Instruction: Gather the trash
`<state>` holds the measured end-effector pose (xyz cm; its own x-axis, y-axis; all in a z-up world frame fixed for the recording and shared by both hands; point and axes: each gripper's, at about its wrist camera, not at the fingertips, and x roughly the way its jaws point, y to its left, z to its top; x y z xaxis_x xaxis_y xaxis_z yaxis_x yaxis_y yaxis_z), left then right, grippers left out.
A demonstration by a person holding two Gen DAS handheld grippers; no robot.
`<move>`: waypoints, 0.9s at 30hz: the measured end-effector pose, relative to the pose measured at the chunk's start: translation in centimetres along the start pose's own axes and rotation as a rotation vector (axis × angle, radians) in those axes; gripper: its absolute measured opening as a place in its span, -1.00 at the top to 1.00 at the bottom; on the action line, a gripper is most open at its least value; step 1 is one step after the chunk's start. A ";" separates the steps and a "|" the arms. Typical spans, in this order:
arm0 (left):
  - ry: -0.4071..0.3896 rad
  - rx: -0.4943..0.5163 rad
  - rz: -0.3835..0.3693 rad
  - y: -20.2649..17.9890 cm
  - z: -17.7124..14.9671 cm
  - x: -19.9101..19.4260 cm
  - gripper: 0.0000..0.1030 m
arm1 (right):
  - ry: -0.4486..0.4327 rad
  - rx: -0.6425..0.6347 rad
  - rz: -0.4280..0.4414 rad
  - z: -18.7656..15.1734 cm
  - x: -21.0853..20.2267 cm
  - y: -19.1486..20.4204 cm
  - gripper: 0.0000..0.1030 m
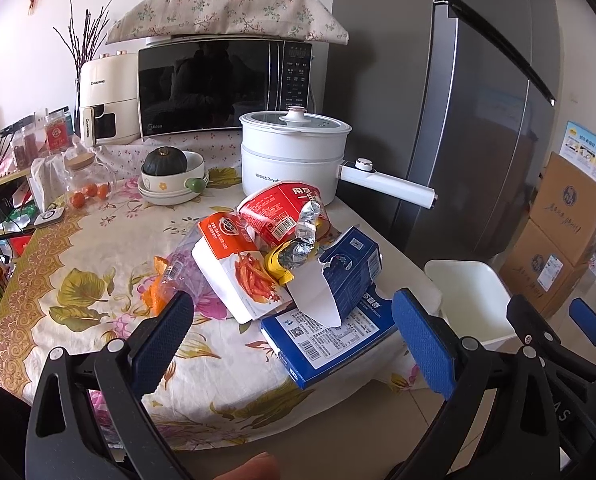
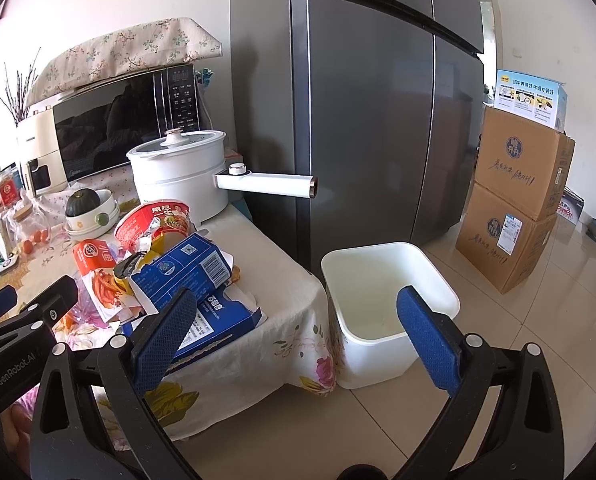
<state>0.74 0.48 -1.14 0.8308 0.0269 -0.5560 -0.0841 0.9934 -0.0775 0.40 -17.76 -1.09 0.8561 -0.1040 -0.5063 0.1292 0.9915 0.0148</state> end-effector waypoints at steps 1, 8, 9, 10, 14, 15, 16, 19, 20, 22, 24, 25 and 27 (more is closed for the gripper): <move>0.000 0.000 0.000 0.0 0.0 0.0 -0.87 | 0.000 0.000 0.000 -0.1 0.0 0.0 -0.86; 0.000 0.000 0.002 0.0 -0.1 0.0 -0.87 | 0.001 0.000 -0.001 -0.1 0.0 0.1 -0.86; 0.001 -0.001 0.002 0.1 -0.2 -0.1 -0.87 | 0.001 -0.001 -0.001 0.0 0.0 0.0 -0.86; 0.002 -0.001 0.003 0.1 -0.1 0.0 -0.87 | 0.001 -0.001 -0.002 -0.1 0.0 0.1 -0.86; 0.006 -0.002 0.005 0.2 -0.2 0.0 -0.87 | 0.004 -0.001 -0.002 0.0 0.1 0.0 -0.86; 0.006 -0.002 0.006 0.2 -0.2 0.1 -0.87 | 0.006 -0.001 -0.002 -0.1 0.1 0.0 -0.86; 0.007 -0.003 0.008 0.1 -0.2 0.2 -0.87 | 0.007 0.000 -0.002 -0.1 0.2 0.0 -0.86; 0.009 -0.003 0.010 0.1 -0.2 0.2 -0.87 | 0.012 0.001 -0.003 -0.2 0.2 -0.1 -0.86; 0.009 -0.003 0.012 0.2 -0.2 0.1 -0.87 | 0.015 0.002 -0.002 -0.3 0.2 -0.1 -0.86; 0.011 -0.005 0.014 0.2 -0.2 0.1 -0.87 | 0.019 0.001 -0.002 -0.1 0.3 -0.1 -0.86; 0.014 -0.008 0.017 0.3 -0.3 0.2 -0.87 | 0.028 -0.001 -0.003 -0.2 0.4 0.0 -0.86; 0.016 -0.010 0.018 0.4 -0.3 0.2 -0.87 | 0.035 -0.001 -0.002 -0.2 0.5 0.0 -0.86; 0.023 -0.013 0.020 0.4 -0.2 0.4 -0.87 | 0.045 0.000 0.000 0.0 0.6 0.0 -0.86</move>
<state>0.97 0.84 -1.56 0.8160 0.0442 -0.5764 -0.1080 0.9912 -0.0768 0.93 -17.84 -1.46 0.8328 -0.1002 -0.5444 0.1290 0.9915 0.0148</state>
